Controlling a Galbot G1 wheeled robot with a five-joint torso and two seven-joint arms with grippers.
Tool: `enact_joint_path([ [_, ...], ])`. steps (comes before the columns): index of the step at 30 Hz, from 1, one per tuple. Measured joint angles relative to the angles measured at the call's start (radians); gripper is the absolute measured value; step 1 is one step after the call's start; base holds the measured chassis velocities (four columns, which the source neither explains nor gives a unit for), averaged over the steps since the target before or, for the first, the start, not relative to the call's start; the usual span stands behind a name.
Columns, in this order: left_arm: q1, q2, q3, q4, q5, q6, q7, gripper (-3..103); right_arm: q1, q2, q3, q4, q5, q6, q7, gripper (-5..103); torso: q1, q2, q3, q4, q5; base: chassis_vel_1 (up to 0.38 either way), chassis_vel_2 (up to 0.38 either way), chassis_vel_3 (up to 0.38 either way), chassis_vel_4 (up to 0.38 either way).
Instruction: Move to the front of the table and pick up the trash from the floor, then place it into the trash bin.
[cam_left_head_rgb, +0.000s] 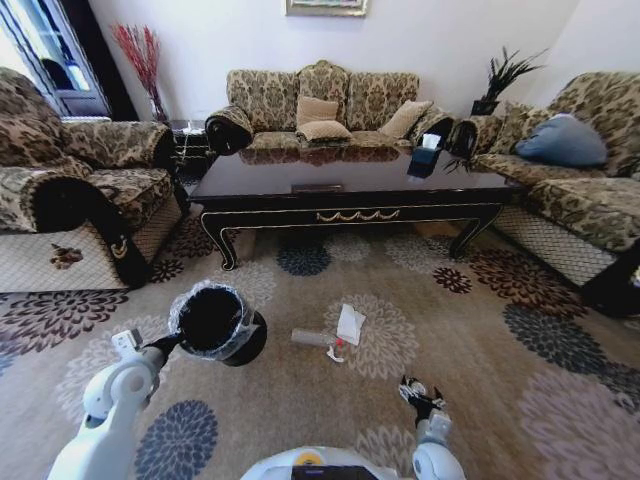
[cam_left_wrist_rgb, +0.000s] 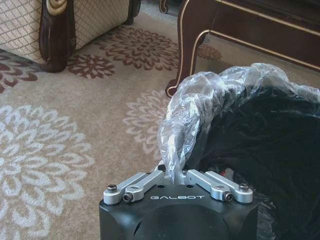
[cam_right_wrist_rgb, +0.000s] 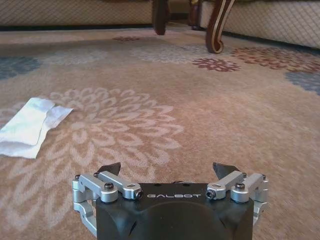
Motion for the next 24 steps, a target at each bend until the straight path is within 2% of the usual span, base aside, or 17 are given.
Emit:
enact_joint_path([
  [5,0.019,-0.009,-0.009,-0.027,0.000,0.000,-0.001,2,0.030,0.000,0.002,-0.056,-0.011,0.024,-0.025,100,0.000,0.000,0.000,-0.0003,0.0000,0.000,0.000,0.000,0.000],
  [24,0.044,-0.017,-0.018,-0.052,0.009,-0.001,-0.002,2,0.065,0.026,0.031,-0.173,0.013,0.034,-0.008,100,0.000,0.000,0.000,-0.0002,0.0000,0.000,0.000,0.000,0.000],
])
